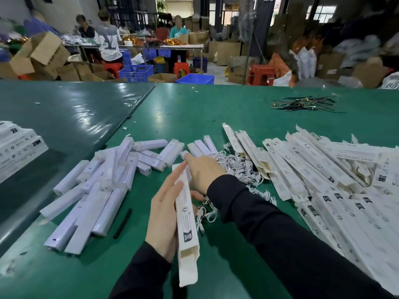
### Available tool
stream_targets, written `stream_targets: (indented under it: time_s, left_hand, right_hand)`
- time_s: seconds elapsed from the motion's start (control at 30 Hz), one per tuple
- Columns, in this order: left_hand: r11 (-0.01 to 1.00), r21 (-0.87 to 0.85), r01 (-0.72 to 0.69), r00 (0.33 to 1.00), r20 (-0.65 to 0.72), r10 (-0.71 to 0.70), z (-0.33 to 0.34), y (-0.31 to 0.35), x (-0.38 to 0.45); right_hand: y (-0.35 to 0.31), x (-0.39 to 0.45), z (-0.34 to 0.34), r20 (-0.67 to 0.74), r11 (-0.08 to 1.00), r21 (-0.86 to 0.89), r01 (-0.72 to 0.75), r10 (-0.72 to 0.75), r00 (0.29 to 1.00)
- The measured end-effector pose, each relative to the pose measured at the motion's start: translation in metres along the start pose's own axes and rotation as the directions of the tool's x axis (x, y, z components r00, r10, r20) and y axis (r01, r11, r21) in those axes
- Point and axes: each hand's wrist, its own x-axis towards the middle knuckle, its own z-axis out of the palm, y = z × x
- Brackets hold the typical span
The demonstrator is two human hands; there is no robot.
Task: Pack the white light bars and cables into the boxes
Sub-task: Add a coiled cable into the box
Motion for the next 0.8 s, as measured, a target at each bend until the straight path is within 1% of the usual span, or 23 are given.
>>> stream_targets:
  time_s: [0.07, 0.1, 0.17, 0.23, 0.27, 0.3, 0.33, 0.37, 0.4, 0.43, 0.47, 0.5, 0.53, 0.57, 0.6, 0.63, 0.7, 0.73, 0.8]
  left_hand:
    - [0.998, 0.036, -0.047, 0.999, 0.007, 0.047, 0.003, -0.002, -0.002]
    - [0.996, 0.059, -0.062, 0.998, 0.016, 0.061, 0.003, -0.003, -0.001]
    - [0.993, 0.089, -0.079, 0.996, 0.039, 0.076, 0.005, -0.004, -0.001]
    - [0.994, 0.07, -0.082, 0.994, 0.081, 0.076, 0.004, -0.006, -0.003]
    - [0.997, 0.027, -0.075, 0.99, 0.123, 0.071, 0.003, -0.006, -0.004]
    - [0.997, -0.027, -0.065, 0.982, 0.176, 0.069, 0.004, -0.006, -0.005]
    - [0.996, -0.066, -0.061, 0.973, 0.219, 0.074, 0.004, -0.005, -0.005]
    - [0.995, -0.067, -0.073, 0.967, 0.238, 0.087, 0.004, -0.005, -0.005]
    - [0.995, -0.03, -0.098, 0.968, 0.229, 0.102, 0.004, -0.006, -0.005]
    - [0.99, 0.038, -0.133, 0.972, 0.199, 0.123, 0.005, -0.007, -0.005]
    - [0.975, 0.135, -0.179, 0.975, 0.159, 0.157, 0.006, -0.01, -0.005]
    - [0.943, 0.248, -0.223, 0.972, 0.131, 0.195, 0.006, -0.013, -0.005]
    - [0.904, 0.349, -0.248, 0.968, 0.116, 0.221, 0.006, -0.016, -0.006]
    - [0.864, 0.431, -0.26, 0.966, 0.108, 0.237, 0.007, -0.019, -0.006]
    - [0.823, 0.5, -0.271, 0.962, 0.1, 0.255, 0.007, -0.022, -0.007]
    - [0.776, 0.564, -0.282, 0.956, 0.095, 0.278, 0.006, -0.024, -0.007]
    - [0.666, 0.682, -0.302, 0.94, 0.099, 0.326, 0.003, -0.028, -0.006]
    - [0.559, 0.764, -0.323, 0.922, 0.12, 0.368, 0.002, -0.028, -0.006]
    - [0.286, 0.897, -0.338, 0.881, 0.194, 0.431, 0.003, -0.025, -0.009]
  right_hand:
    - [0.006, -0.018, -0.006, 0.061, 1.0, -0.029, 0.006, -0.004, 0.998]
    - [0.008, -0.026, -0.007, 0.06, 0.999, -0.051, 0.01, -0.007, 0.998]
    - [0.013, -0.041, -0.004, 0.024, 0.997, -0.076, 0.008, -0.007, 1.0]
    - [0.02, -0.053, 0.003, -0.052, 0.997, -0.073, 0.03, -0.034, 0.998]
    - [0.025, -0.058, 0.007, -0.105, 0.999, -0.024, 0.04, -0.043, 0.994]
    - [0.03, -0.064, 0.008, -0.163, 0.997, 0.076, 0.033, -0.02, 0.986]
    - [0.037, -0.07, 0.007, -0.212, 0.979, 0.202, 0.012, 0.032, 0.977]
    - [0.045, -0.077, 0.005, -0.252, 0.943, 0.332, -0.012, 0.101, 0.962]
    - [0.052, -0.085, 0.002, -0.279, 0.877, 0.479, -0.029, 0.184, 0.942]
    - [0.059, -0.095, -0.001, -0.274, 0.759, 0.65, -0.033, 0.274, 0.922]
    - [0.064, -0.106, -0.005, -0.231, 0.582, 0.813, -0.018, 0.351, 0.908]
    - [0.067, -0.117, -0.008, -0.172, 0.371, 0.928, 0.017, 0.387, 0.906]
    - [0.071, -0.128, -0.008, -0.115, 0.164, 0.985, 0.054, 0.389, 0.914]
    - [0.075, -0.137, -0.008, -0.083, 0.005, 0.996, 0.087, 0.375, 0.923]
    - [0.077, -0.143, -0.008, -0.059, -0.089, 0.991, 0.096, 0.351, 0.935]
    - [0.078, -0.147, -0.007, -0.032, -0.134, 0.988, 0.079, 0.324, 0.946]
    - [0.075, -0.148, -0.003, 0.028, -0.144, 0.989, 0.015, 0.295, 0.955]
    - [0.072, -0.148, -0.001, 0.051, -0.131, 0.991, -0.012, 0.301, 0.952]
    - [0.07, -0.146, 0.004, 0.067, -0.106, 0.994, -0.032, 0.351, 0.934]
